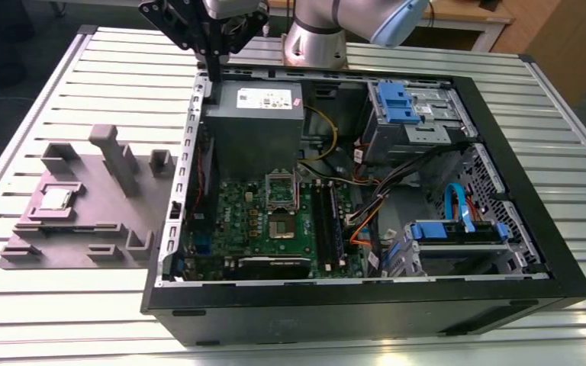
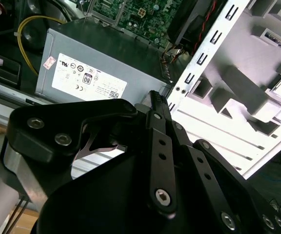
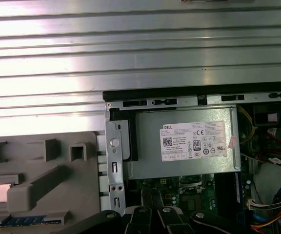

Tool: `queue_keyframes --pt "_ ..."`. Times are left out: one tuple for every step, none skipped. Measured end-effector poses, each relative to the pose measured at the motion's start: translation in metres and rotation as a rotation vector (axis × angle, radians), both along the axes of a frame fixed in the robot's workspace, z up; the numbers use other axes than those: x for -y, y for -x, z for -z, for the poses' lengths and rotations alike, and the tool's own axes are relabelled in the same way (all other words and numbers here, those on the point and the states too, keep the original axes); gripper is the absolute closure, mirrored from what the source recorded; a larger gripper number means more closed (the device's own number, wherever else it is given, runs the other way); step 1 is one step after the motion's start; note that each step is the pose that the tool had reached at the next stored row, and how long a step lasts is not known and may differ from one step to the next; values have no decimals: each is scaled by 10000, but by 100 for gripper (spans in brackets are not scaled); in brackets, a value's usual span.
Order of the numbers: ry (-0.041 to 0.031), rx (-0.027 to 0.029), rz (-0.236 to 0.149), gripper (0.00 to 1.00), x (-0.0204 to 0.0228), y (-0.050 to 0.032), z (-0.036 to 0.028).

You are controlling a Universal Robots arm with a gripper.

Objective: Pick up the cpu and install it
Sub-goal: 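Reach for the cpu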

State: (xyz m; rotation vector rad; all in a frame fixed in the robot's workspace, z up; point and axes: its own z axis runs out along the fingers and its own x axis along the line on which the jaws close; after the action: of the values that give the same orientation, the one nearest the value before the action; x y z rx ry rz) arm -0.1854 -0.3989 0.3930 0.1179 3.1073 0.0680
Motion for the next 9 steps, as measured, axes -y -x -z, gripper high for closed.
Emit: queue_keyframes --pt "-1 0 0 90 0 5 0" --pt "-1 0 -2 90 0 12 0" --pt "0 0 -1 90 0 21 0" --pt "-1 1 -1 90 0 31 0" --pt "-1 1 -1 90 0 39 0" --pt "0 0 -2 90 0 47 0" --pt "0 0 -2 90 0 56 0" --pt "0 0 -2 90 0 66 0" --pt "-1 1 -2 90 0 74 0"
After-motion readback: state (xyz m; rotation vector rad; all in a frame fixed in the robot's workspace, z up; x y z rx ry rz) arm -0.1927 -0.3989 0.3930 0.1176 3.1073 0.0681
